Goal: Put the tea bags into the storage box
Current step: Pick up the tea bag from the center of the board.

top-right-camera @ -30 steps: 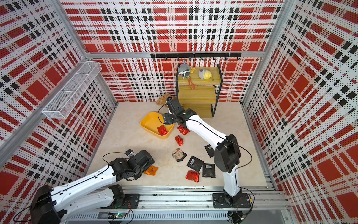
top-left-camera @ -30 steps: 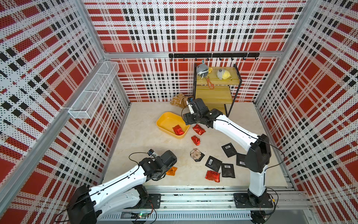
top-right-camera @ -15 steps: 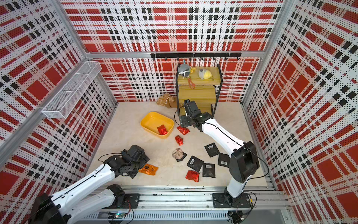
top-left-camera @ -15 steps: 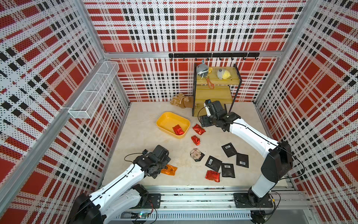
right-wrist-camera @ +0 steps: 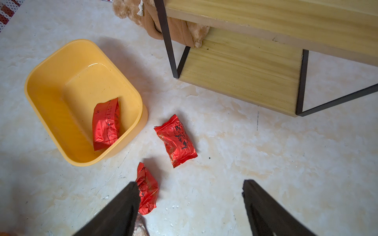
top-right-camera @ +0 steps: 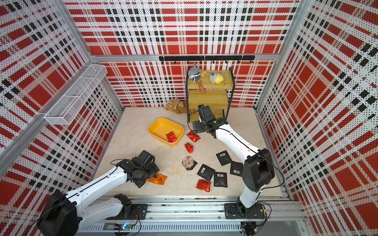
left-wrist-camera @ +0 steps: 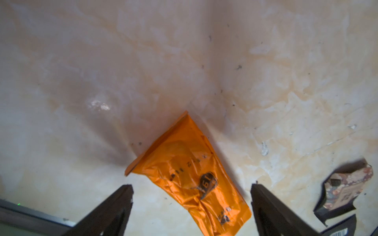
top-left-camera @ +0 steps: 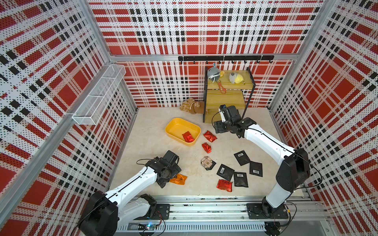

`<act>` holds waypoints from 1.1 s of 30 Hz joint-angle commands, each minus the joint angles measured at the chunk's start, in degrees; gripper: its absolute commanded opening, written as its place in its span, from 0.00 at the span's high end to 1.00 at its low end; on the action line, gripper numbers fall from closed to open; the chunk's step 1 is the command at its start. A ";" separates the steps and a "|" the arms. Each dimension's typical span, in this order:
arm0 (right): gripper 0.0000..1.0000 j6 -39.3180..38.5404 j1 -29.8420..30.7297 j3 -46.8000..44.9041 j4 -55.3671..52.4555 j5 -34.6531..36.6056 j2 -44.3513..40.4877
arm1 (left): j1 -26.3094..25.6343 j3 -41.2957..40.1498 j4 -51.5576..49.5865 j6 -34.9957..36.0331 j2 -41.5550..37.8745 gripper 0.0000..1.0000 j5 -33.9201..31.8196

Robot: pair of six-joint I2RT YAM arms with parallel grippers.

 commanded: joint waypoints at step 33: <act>0.16 -1.80 -1.36 -4.06 -0.57 0.99 -4.52 | 0.20 -2.39 6.72 4.09 6.17 0.42 -0.16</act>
